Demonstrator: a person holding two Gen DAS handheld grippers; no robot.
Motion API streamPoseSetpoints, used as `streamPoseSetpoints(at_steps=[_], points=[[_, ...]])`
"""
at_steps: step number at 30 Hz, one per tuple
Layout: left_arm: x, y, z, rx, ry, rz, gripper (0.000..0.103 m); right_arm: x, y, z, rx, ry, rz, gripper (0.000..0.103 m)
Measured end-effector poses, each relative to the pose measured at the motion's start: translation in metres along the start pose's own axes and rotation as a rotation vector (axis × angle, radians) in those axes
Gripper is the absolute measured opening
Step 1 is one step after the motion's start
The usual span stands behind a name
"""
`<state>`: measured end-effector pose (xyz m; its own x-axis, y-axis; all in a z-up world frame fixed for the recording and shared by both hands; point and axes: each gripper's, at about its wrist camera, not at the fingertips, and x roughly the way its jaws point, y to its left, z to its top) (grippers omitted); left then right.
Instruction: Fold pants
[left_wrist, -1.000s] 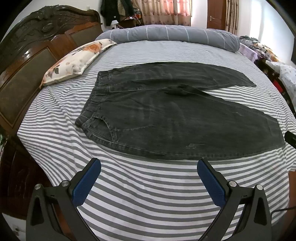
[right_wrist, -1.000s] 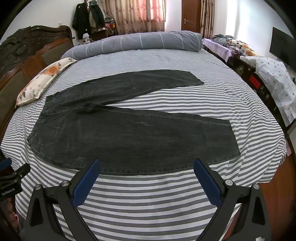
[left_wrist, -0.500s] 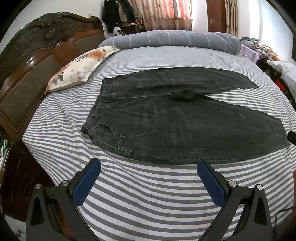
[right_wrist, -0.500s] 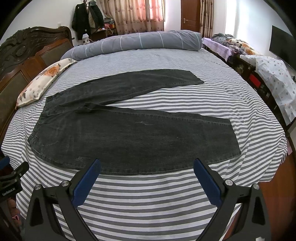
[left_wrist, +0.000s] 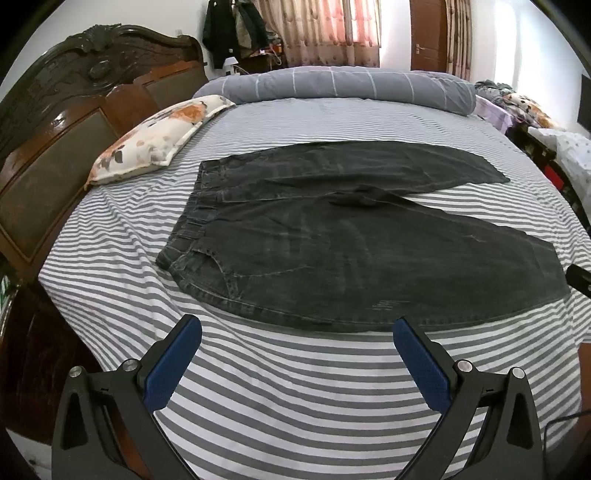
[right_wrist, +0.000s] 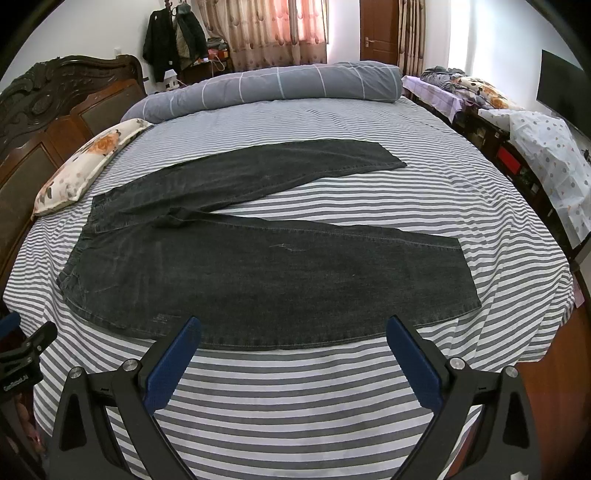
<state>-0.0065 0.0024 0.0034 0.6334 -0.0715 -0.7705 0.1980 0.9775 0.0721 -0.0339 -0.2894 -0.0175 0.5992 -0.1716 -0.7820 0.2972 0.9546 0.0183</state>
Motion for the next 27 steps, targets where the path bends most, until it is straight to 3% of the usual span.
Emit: streamPoseSetpoints(at_steps=[27], points=[[0.0062, -0.0025, -0.0029, -0.01, 0.032, 0.022, 0.103, 0.0022, -0.0034, -0.0035, 0.011, 0.004, 0.006, 0.099]])
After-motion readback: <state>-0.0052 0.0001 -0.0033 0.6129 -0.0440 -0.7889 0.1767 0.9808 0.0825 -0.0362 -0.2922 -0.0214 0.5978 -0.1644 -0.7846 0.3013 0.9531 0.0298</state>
